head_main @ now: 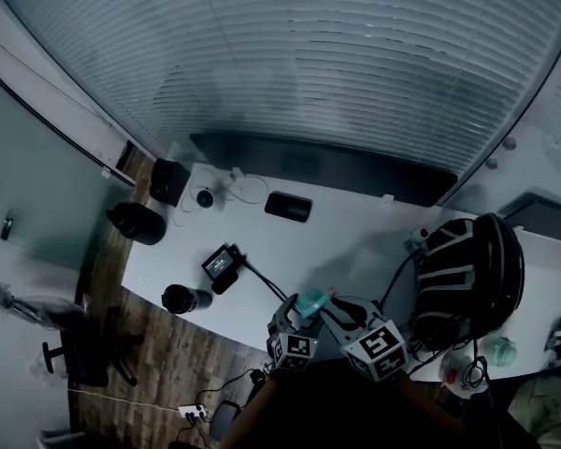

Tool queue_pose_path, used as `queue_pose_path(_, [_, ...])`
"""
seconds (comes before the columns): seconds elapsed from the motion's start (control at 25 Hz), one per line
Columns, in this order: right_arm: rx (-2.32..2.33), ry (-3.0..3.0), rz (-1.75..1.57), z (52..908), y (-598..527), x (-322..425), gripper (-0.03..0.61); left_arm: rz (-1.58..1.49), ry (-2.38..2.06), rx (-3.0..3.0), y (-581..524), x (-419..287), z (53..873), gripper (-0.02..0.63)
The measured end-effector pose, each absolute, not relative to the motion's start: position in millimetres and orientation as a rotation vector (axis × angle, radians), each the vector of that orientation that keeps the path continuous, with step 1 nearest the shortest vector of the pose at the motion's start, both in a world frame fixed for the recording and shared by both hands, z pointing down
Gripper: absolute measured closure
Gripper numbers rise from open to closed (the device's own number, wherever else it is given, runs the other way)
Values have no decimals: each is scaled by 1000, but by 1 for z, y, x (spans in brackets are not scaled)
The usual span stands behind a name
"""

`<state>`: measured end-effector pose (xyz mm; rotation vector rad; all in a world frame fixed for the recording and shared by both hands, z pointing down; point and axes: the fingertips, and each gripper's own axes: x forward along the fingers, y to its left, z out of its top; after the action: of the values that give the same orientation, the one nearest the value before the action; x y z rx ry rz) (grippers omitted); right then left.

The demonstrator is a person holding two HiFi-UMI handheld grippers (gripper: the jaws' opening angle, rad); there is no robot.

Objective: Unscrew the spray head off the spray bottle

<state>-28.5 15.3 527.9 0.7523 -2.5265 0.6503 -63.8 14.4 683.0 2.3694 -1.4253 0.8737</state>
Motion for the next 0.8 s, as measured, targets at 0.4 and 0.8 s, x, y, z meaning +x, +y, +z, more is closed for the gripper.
queue_pose_path(0.4, [828, -2379, 956, 546, 8, -15, 472, 952, -1429, 2385, 18, -59, 687, 260])
queue_pose_path(0.8, [653, -2308, 643, 561, 24, -33, 474, 1169, -1424, 2566, 14, -40, 670, 260])
